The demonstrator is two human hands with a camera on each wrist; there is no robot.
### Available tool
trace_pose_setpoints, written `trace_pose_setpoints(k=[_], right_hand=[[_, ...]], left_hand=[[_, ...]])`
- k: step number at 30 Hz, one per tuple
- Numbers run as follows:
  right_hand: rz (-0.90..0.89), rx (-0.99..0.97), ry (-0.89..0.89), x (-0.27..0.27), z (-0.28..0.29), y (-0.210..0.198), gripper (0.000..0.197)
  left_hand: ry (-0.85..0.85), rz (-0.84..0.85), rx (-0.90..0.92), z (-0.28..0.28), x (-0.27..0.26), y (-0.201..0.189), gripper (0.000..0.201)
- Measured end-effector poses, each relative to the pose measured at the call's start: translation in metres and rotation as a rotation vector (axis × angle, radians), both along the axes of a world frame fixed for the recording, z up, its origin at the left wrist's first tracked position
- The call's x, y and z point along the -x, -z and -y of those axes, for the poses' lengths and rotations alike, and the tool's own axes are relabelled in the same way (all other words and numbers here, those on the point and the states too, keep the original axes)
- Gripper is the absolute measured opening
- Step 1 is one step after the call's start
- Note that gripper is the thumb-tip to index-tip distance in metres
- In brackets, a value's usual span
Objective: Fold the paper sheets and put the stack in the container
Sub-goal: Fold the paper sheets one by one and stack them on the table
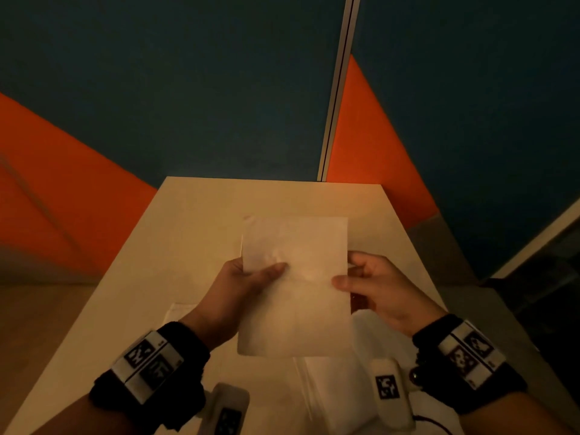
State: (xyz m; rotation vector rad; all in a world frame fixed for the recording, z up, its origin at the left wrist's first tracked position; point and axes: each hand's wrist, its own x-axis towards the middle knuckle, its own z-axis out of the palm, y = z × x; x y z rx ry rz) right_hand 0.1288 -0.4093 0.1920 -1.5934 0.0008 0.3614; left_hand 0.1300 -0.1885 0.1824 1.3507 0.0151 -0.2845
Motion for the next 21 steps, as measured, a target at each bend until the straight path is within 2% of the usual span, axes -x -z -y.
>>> trace_pose_setpoints(k=[6, 12, 15, 19, 21], right_hand=[[0.028, -0.132, 0.150, -0.001, -0.005, 0.012, 0.028], [-0.049, -0.279, 0.166, -0.002, -0.001, 0.004, 0.029], [-0.153, -0.380, 0.114, -0.002, 0.001, 0.001, 0.046], [-0.147, -0.276, 0.119, -0.003, 0.001, -0.001, 0.053], [-0.085, -0.145, 0.110, -0.002, -0.001, 0.001, 0.036]], left_hand=[[0.163, -0.032, -0.036, -0.008, -0.004, 0.004, 0.046], [0.158, -0.014, 0.035, -0.014, -0.006, 0.005, 0.037], [0.194, 0.018, 0.013, -0.016, -0.007, 0.003, 0.024], [0.355, 0.069, -0.045, -0.025, -0.008, 0.001, 0.040], [0.429, 0.045, -0.033, -0.032, -0.008, 0.000, 0.050]])
